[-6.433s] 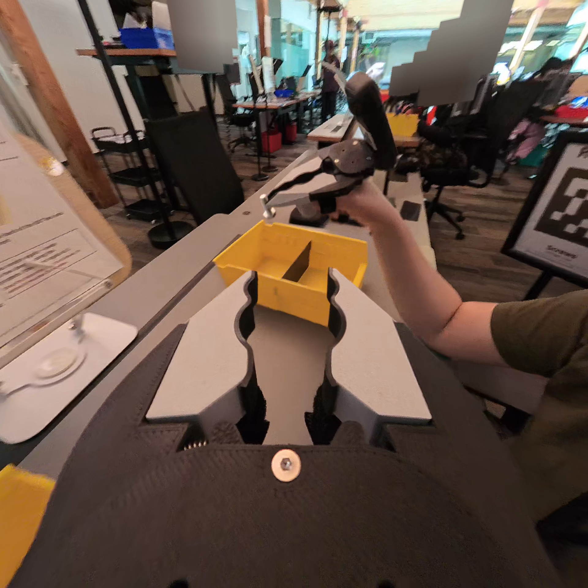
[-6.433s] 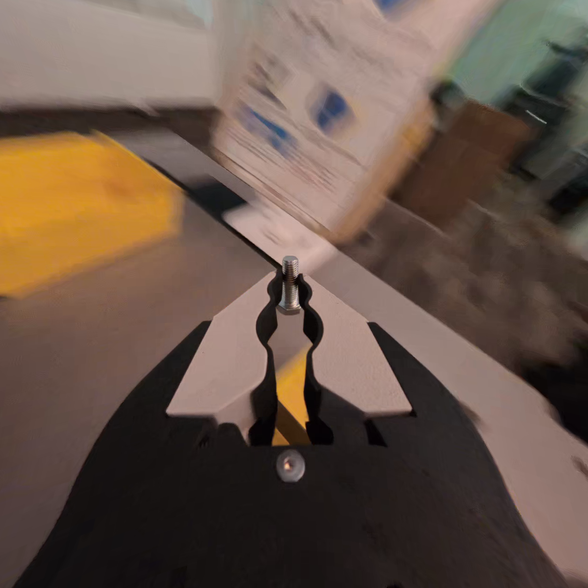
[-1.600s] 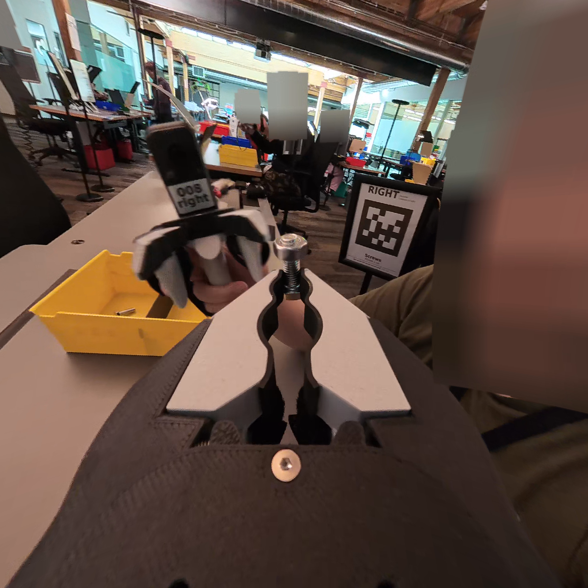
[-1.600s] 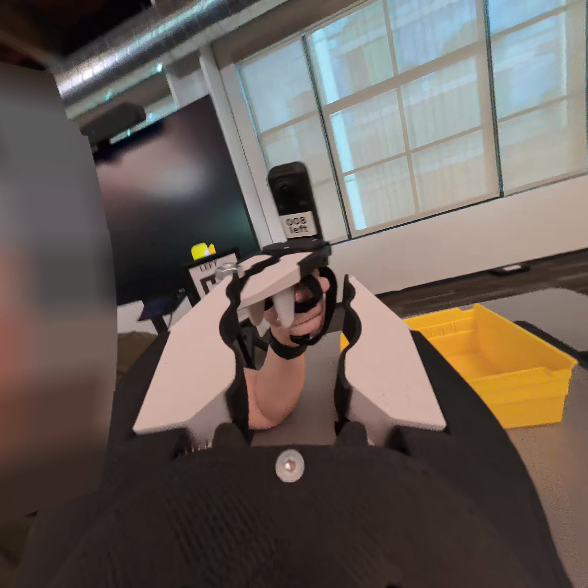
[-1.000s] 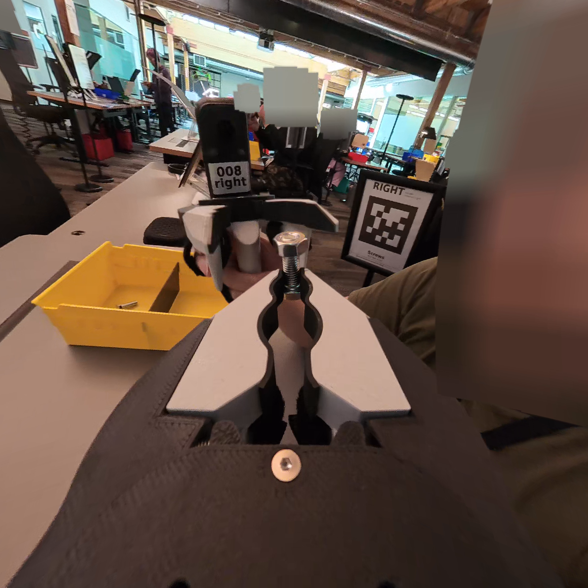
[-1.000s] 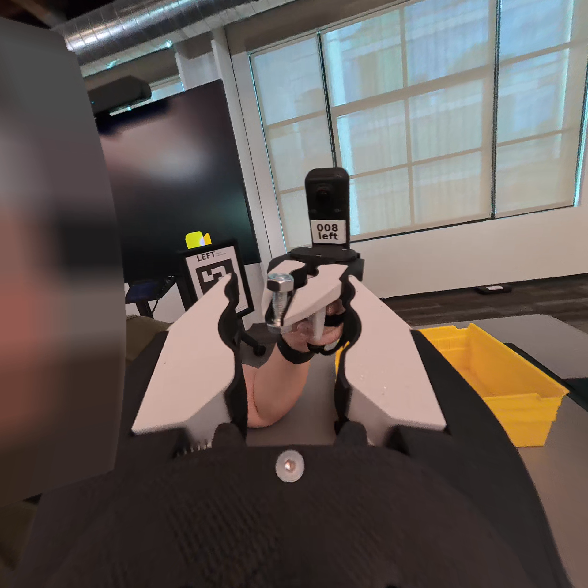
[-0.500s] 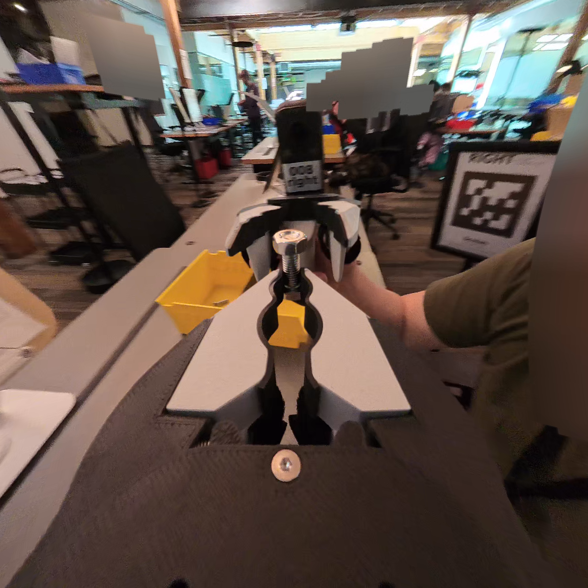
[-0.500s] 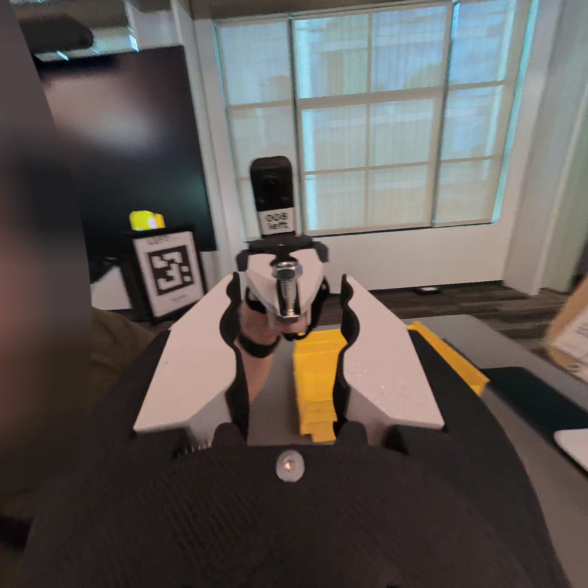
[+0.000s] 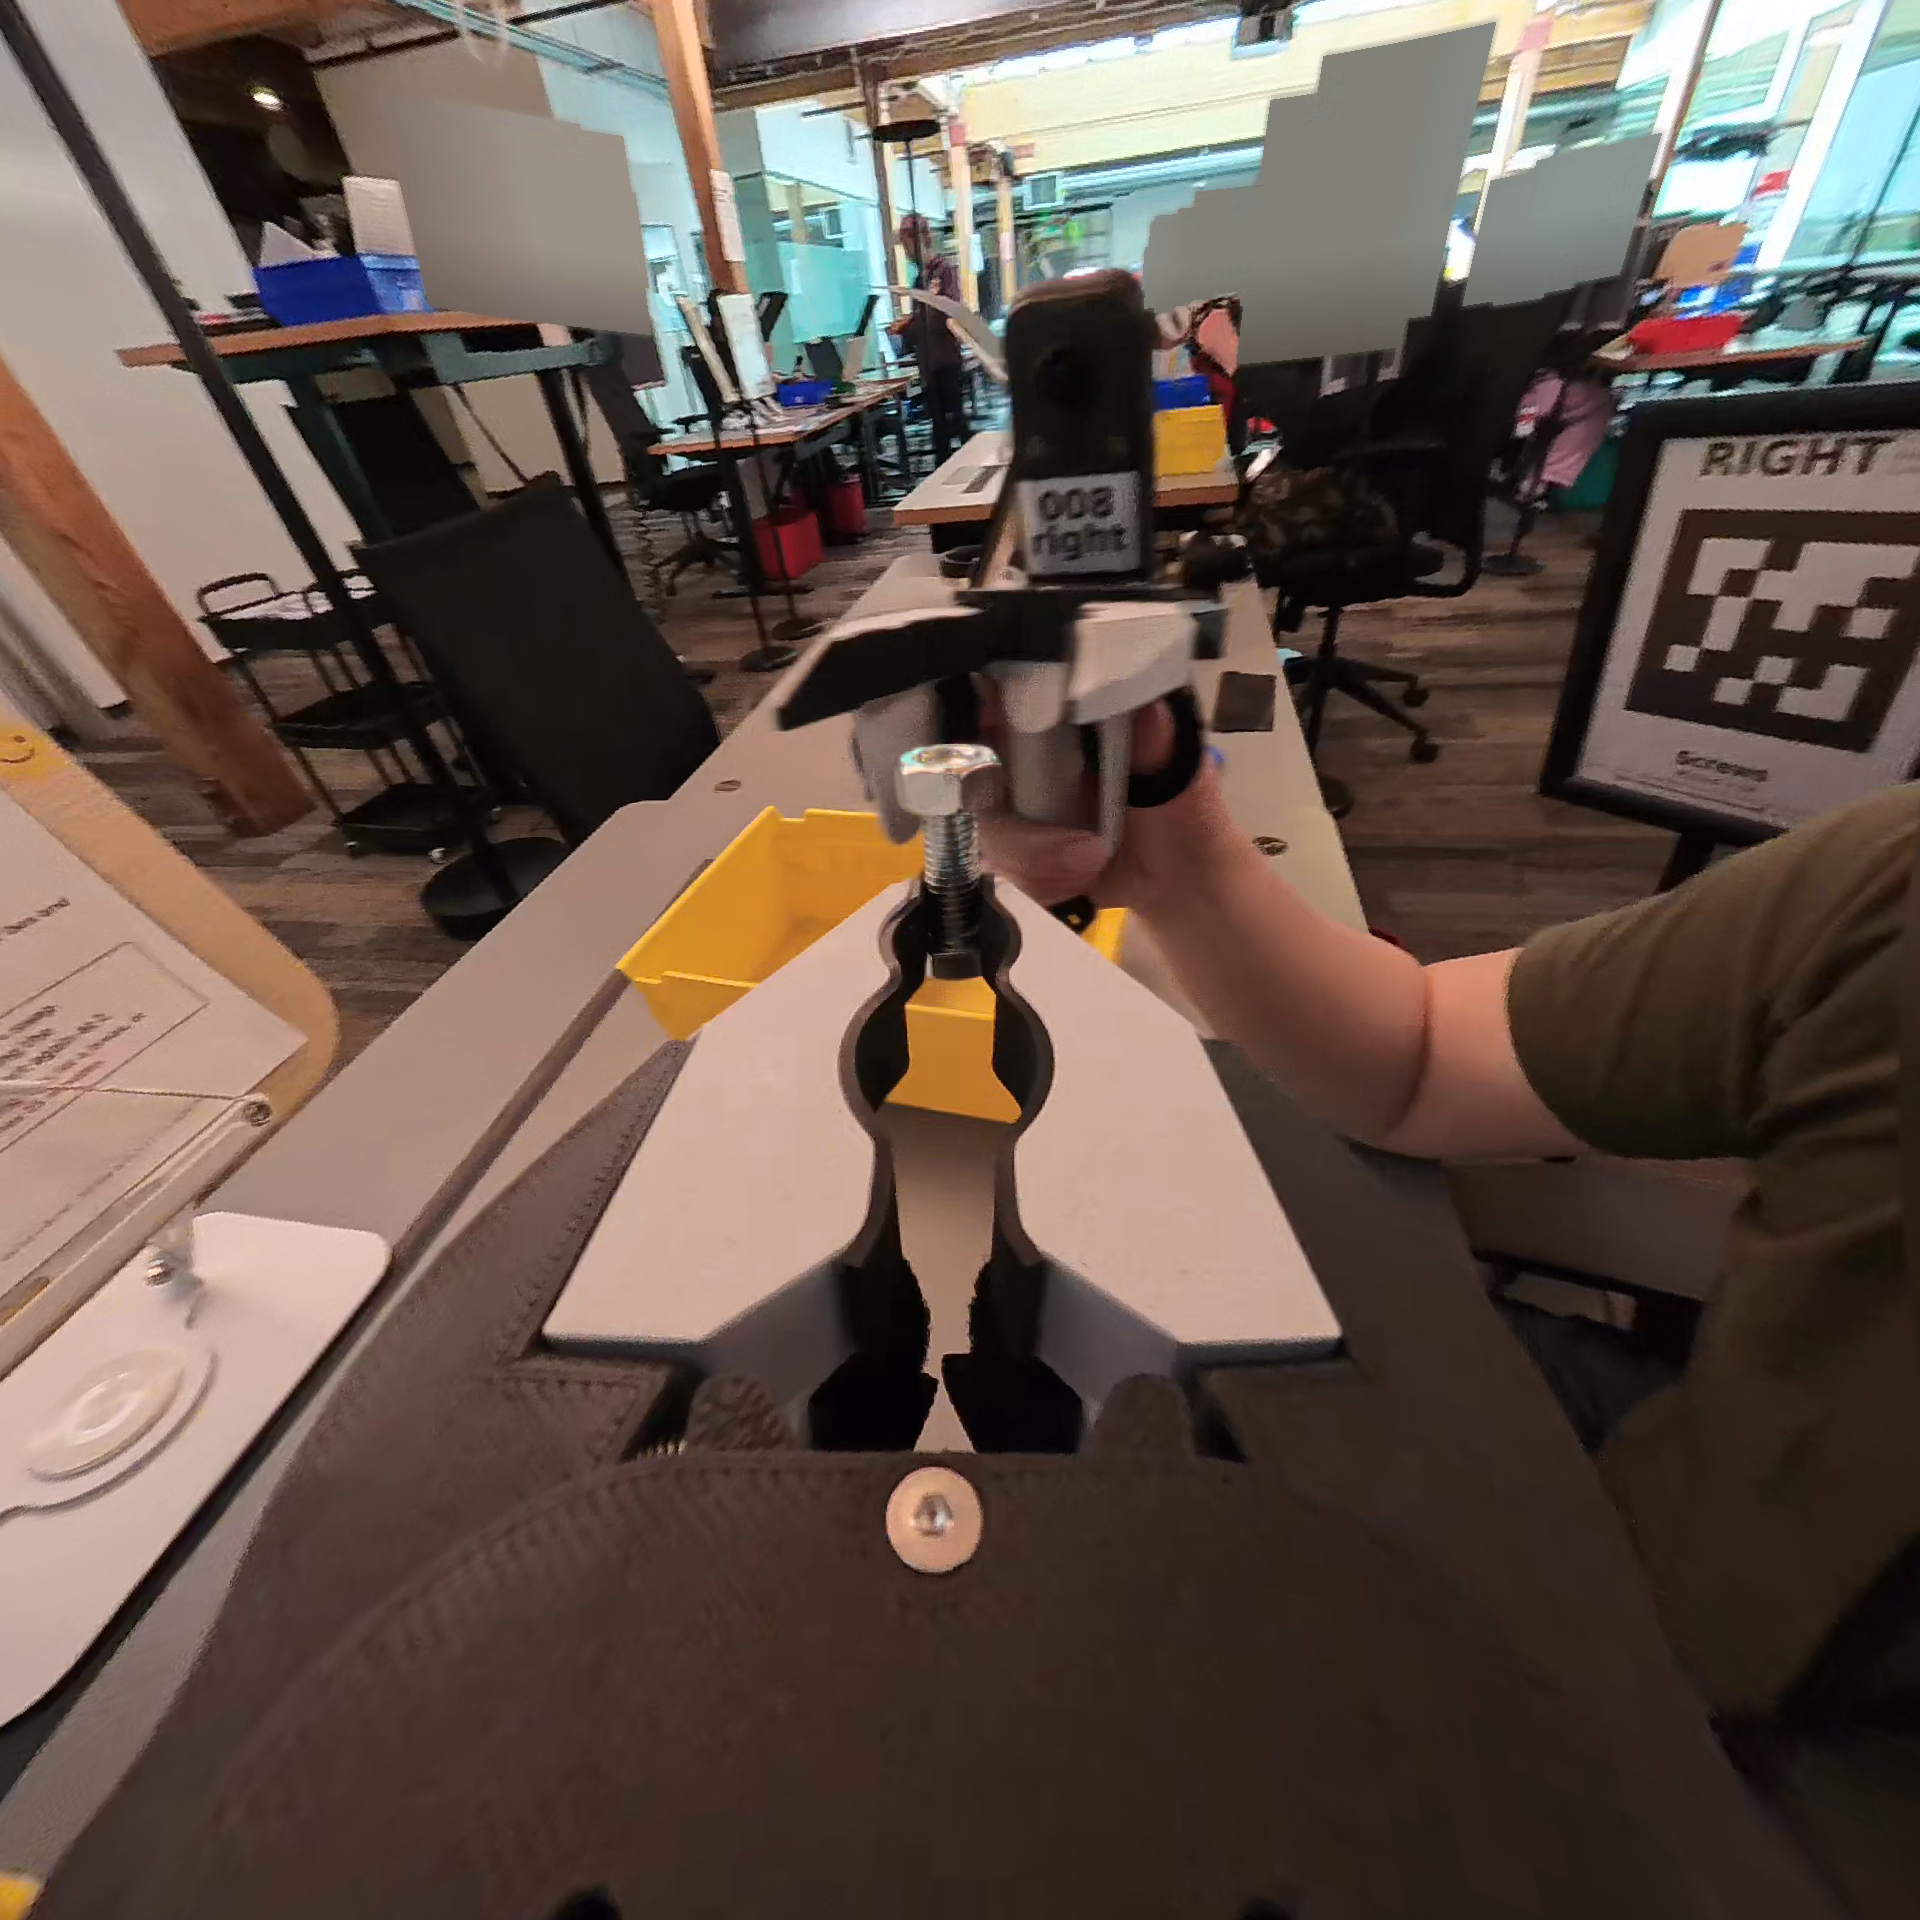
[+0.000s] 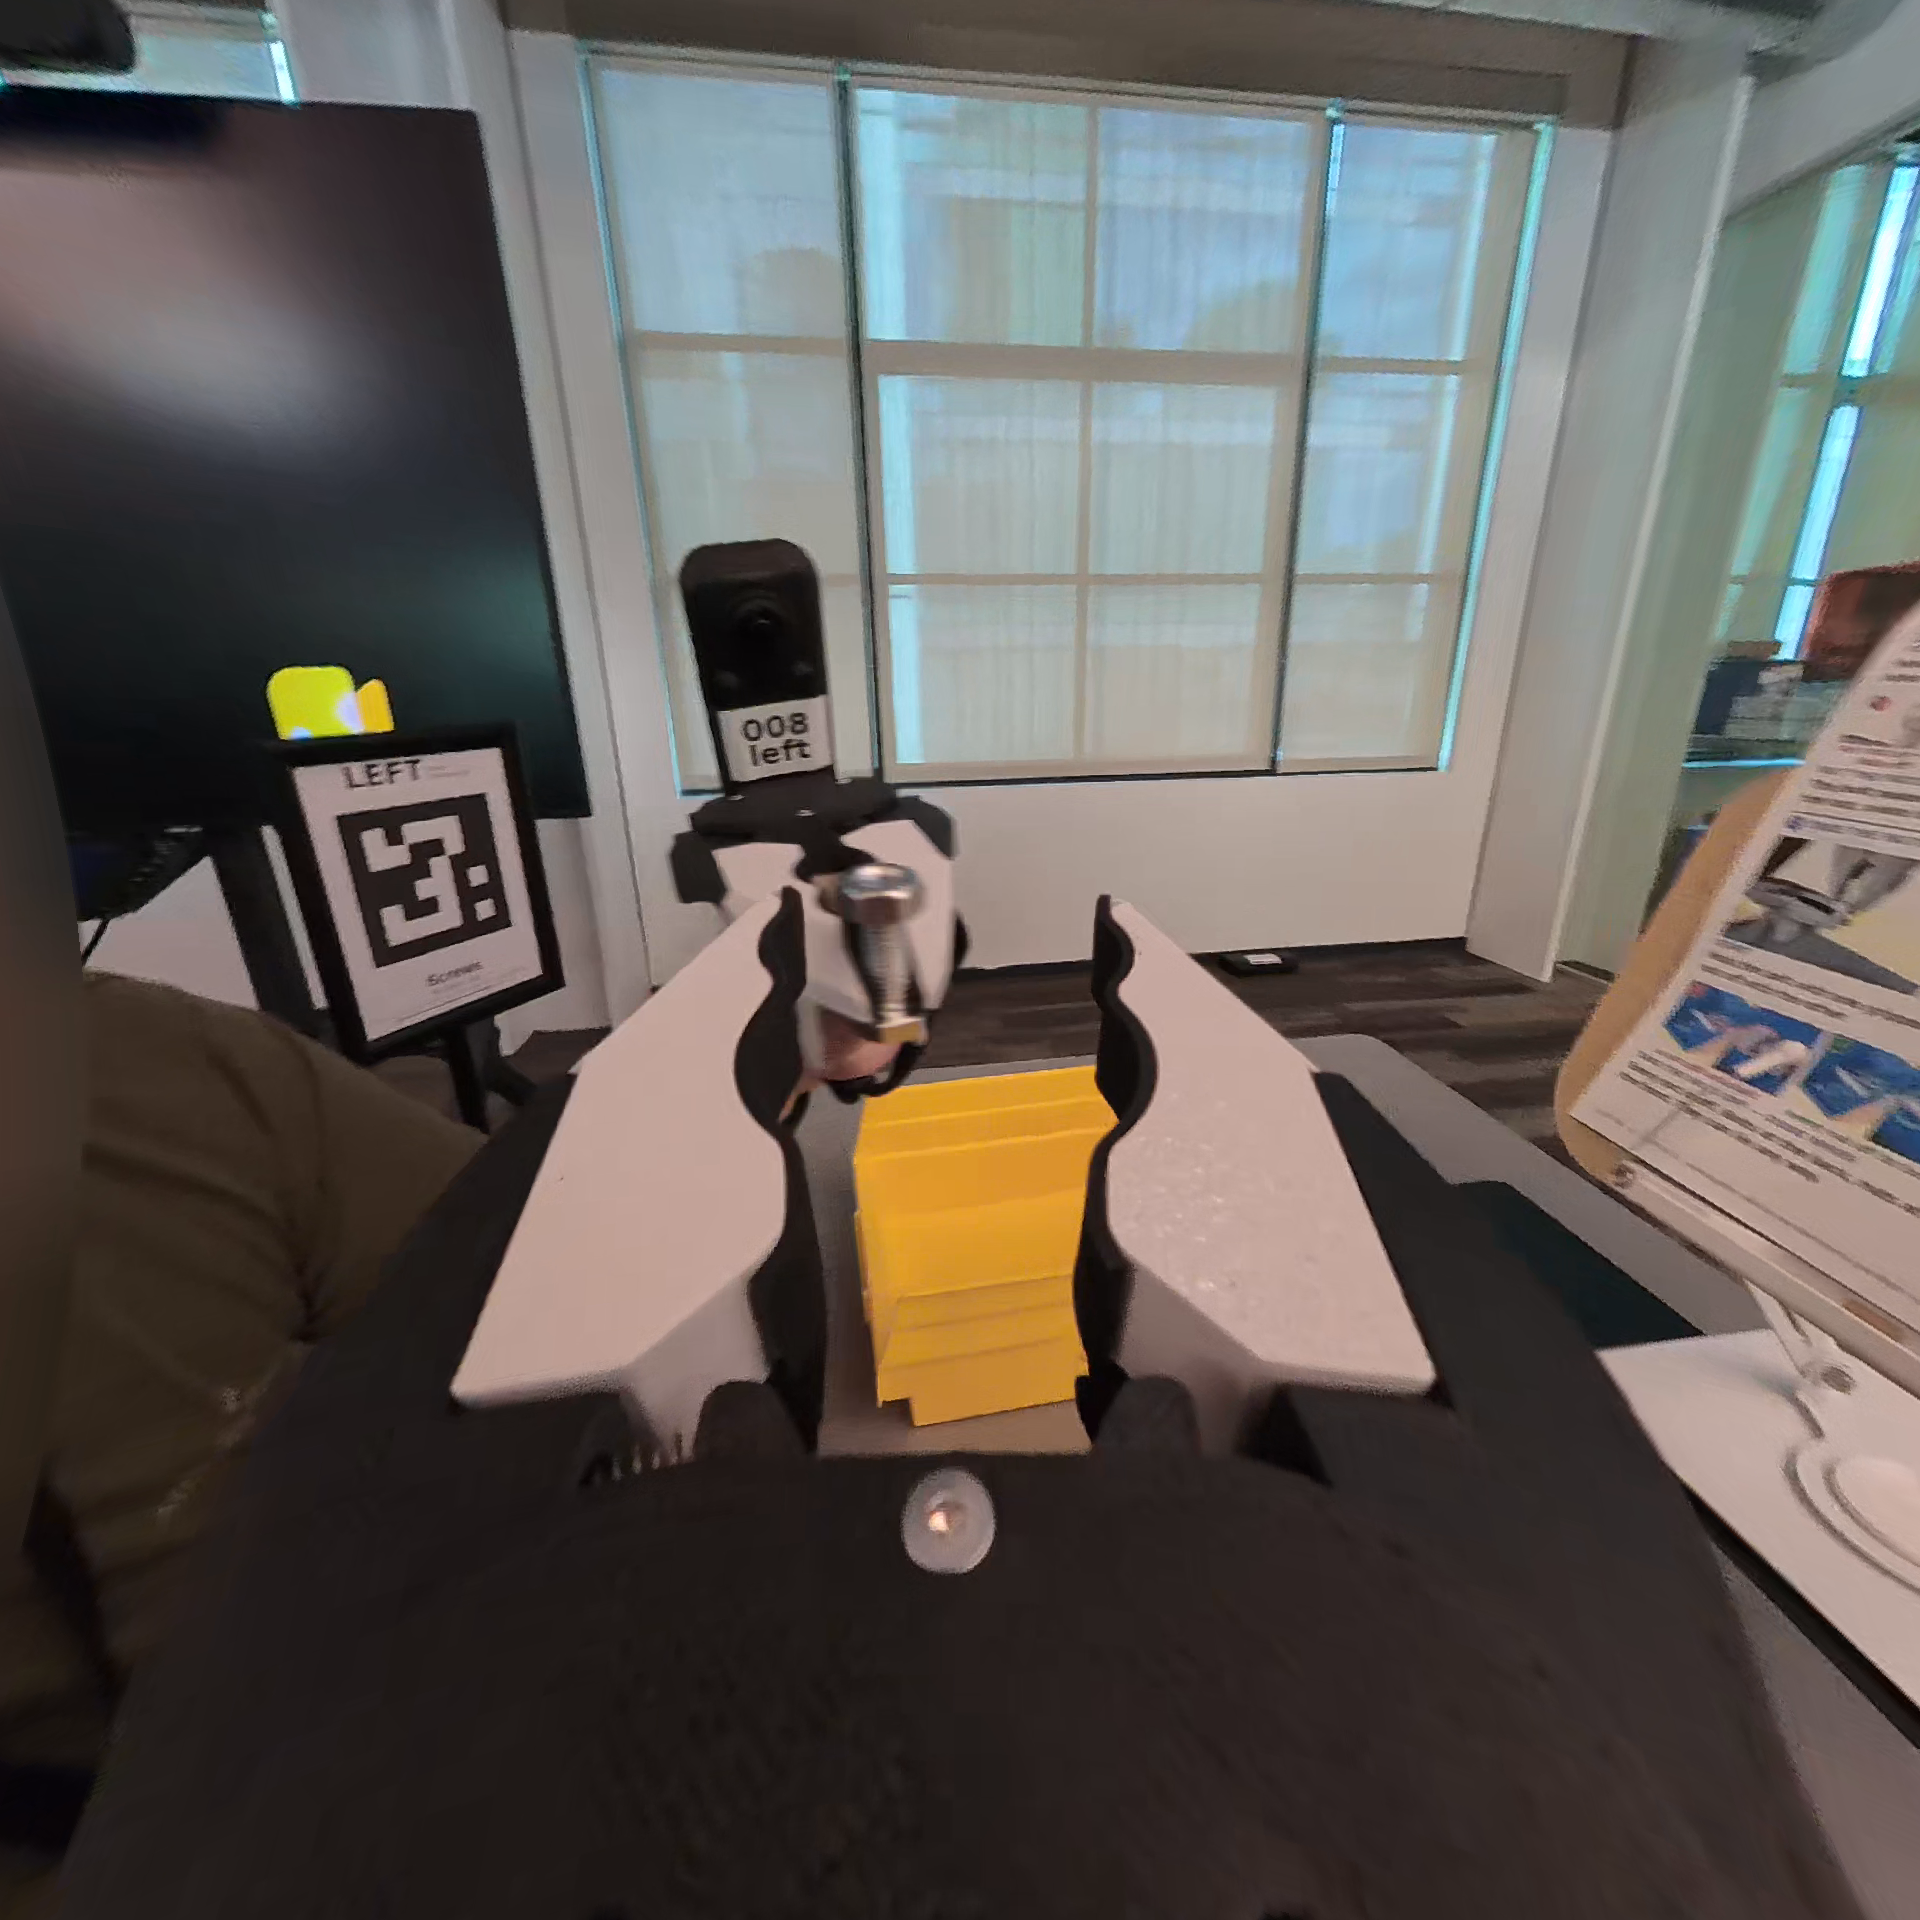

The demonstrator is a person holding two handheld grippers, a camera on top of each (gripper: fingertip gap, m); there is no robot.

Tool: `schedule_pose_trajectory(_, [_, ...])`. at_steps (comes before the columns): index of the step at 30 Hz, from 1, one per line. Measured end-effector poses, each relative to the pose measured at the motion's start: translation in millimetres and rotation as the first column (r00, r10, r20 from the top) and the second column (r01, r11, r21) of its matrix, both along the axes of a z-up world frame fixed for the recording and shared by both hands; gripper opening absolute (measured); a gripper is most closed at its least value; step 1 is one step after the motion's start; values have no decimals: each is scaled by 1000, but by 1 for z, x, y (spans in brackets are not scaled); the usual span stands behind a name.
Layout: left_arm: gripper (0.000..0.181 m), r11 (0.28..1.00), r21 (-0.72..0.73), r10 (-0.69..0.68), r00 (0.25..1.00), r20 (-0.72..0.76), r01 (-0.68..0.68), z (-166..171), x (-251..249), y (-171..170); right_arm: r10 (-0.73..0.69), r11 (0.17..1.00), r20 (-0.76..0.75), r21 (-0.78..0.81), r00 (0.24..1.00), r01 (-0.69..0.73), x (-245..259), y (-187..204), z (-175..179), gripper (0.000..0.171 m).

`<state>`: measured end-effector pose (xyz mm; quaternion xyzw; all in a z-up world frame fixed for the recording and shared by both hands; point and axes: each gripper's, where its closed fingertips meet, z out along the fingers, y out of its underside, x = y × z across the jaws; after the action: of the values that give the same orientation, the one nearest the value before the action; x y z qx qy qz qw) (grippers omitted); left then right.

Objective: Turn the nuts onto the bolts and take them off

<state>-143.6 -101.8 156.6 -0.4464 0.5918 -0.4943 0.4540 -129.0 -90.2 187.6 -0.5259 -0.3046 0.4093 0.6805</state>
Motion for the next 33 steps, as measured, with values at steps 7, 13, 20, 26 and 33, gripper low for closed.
schedule_pose_trajectory(7, [7, 999, 33, 5, 1000, 7, -5, -1, 3, -6, -85, 995, 94, 58, 992, 79, -18, 4, -8, 45])
schedule_pose_trajectory(13, [7, 995, -53, -87, 996, 33, 88, 7, -6, -11, -71, 997, 16, -11, 997, 71, 10, 12, -4, 42])
schedule_pose_trajectory(20, [7, 1000, 3, 30, 999, 21, -30, -1, 3, 7, -100, 994, 59, 51, 993, 97, -15, 2, -1, 54])
schedule_pose_trajectory(26, [7, 767, 240, 603, 796, 47, -595, -12, -6, 101, -571, 821, 65, 9, 819, 571, 69, 50, -7, 54])
schedule_pose_trajectory(33, [7, 445, 357, 840, 521, 152, -821, -8, -39, 156, -825, 538, 275, 111, 495, 836, 124, 65, -23, 61])
